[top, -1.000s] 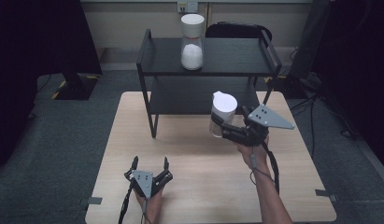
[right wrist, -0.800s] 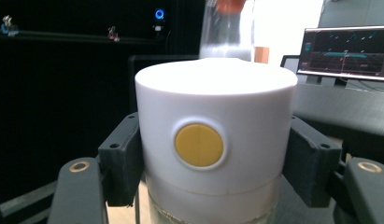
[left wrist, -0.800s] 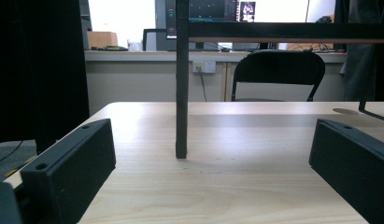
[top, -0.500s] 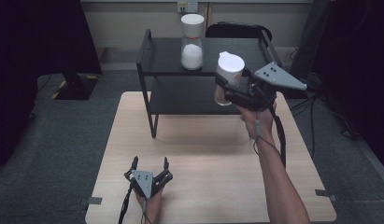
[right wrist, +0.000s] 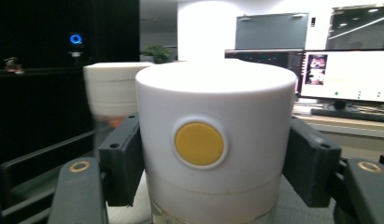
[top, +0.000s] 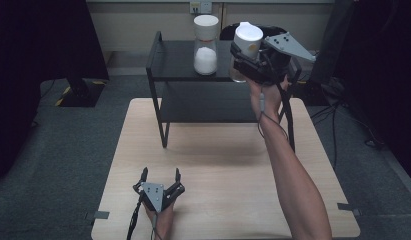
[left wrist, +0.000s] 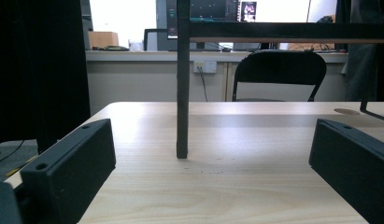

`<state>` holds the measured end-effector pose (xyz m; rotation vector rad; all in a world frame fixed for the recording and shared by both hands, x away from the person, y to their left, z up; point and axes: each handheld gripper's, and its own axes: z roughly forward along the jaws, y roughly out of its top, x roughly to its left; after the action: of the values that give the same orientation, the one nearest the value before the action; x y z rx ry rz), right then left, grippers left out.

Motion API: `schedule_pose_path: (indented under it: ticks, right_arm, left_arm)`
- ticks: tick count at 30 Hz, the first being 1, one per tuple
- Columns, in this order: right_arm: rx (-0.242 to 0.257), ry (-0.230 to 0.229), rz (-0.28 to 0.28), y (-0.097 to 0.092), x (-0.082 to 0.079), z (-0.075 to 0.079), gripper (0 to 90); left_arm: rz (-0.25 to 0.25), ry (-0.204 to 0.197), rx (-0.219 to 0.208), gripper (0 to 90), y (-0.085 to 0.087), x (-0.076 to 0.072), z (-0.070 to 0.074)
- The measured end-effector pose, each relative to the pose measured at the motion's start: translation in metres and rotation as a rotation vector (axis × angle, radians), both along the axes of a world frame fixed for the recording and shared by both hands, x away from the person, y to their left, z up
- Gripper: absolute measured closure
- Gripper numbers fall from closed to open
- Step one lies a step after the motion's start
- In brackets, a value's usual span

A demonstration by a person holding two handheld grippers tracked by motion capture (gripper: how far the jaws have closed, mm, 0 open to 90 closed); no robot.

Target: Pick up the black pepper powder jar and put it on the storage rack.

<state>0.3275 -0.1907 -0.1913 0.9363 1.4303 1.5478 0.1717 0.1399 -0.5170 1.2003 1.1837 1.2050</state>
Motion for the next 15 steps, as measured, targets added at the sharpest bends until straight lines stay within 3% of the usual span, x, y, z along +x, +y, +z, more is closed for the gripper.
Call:
schedule_pose_path:
  ticks: [6, 15]
  right_arm:
    - [-0.002, 0.004, -0.057, 0.012, 0.015, 0.001, 30.3]
    - [-0.002, 0.02, -0.064, 0.017, 0.034, -0.002, 30.3]
  left_arm:
    - [0.0, 0.001, 0.001, 0.0, 0.0, 0.0, 0.0]
    - [0.0, 0.0, 0.0, 0.0, 0.0, 0.0, 0.0]
